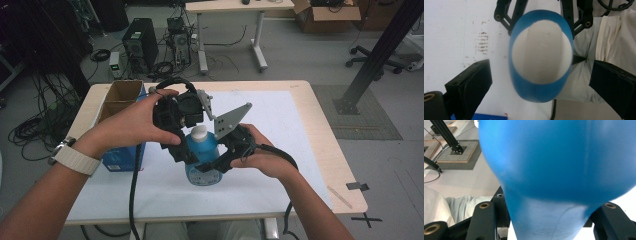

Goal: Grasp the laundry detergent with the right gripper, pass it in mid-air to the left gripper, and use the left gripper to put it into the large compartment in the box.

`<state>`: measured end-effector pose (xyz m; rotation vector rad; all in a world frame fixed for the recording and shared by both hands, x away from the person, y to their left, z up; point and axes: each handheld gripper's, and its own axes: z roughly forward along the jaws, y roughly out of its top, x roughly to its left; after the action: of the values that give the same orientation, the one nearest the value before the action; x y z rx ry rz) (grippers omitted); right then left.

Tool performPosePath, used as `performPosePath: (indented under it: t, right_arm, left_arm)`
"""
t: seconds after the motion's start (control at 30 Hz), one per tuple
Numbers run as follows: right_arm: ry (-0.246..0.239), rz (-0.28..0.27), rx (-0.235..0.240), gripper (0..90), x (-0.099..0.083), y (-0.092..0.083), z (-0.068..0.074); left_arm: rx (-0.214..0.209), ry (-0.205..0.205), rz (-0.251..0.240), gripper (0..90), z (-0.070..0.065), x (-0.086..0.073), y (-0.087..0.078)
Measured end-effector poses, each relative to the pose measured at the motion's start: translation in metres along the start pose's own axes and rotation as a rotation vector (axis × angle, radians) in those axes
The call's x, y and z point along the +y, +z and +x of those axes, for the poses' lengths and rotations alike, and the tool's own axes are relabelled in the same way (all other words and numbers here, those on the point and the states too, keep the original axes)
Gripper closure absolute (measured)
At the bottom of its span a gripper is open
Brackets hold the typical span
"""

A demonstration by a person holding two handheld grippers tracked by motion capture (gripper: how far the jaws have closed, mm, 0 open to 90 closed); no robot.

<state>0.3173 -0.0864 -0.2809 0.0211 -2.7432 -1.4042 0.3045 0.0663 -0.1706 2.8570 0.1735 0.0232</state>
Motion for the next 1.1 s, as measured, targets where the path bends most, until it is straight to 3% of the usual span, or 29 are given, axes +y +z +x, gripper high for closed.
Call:
performPosePath:
  t: [0.67, 1.1]
  right_arm:
    - [0.001, 0.010, 0.001, 43.4, 0.004, -0.001, 0.000]
    - [-0.002, 0.008, 0.004, 43.3, 0.005, -0.001, 0.001]
  left_arm:
    - [-0.008, 0.027, 0.003, 6.3, 0.001, 0.008, 0.012]
    - [-0.014, 0.037, 0.007, 14.1, 0.000, 0.008, 0.013]
